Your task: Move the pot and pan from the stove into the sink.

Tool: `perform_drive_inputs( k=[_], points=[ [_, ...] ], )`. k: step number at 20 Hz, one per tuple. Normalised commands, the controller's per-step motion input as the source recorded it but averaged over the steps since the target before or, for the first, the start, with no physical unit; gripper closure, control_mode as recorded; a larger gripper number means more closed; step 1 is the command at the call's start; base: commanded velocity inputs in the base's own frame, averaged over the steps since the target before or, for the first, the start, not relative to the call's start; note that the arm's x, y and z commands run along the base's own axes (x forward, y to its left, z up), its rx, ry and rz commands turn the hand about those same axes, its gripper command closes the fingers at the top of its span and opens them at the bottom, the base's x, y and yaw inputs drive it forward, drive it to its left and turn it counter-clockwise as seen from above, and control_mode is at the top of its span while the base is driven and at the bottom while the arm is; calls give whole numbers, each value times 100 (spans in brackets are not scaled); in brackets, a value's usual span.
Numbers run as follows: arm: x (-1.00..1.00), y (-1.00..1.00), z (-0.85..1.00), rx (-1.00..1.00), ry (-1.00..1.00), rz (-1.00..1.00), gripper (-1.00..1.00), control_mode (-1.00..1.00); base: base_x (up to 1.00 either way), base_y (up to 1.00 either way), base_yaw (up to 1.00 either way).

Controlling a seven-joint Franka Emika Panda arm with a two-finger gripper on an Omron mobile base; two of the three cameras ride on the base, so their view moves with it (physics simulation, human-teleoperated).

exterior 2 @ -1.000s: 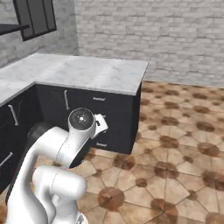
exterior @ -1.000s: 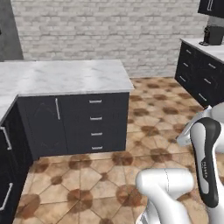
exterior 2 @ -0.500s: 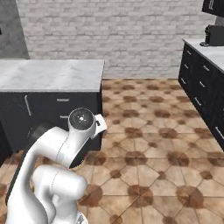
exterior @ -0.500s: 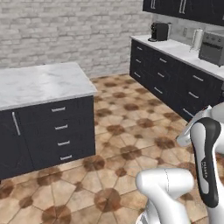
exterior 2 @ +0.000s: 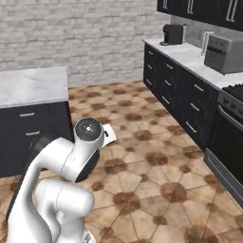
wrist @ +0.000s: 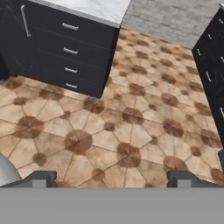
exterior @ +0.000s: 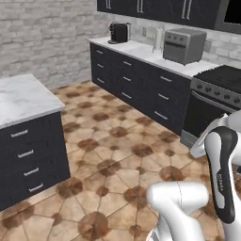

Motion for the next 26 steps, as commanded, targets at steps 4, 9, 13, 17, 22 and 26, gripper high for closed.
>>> perform_drive_inputs(
  k=[4,9,13,17,22,26],
  points=[
    [0,0,0,0,0,0,-100,100,9,0,-45],
    [0,0,0,0,0,0,-100,100,10,0,-44],
    [0,0,0,0,0,0,-100,100,12,-3,-43],
    [0,0,0,0,0,0,-100,100,14,-2,-43],
    [0,0,0,0,0,0,-100,100,16,-1,-42],
    [0,0,0,0,0,0,-100,100,15,-6,-39]
  ],
)
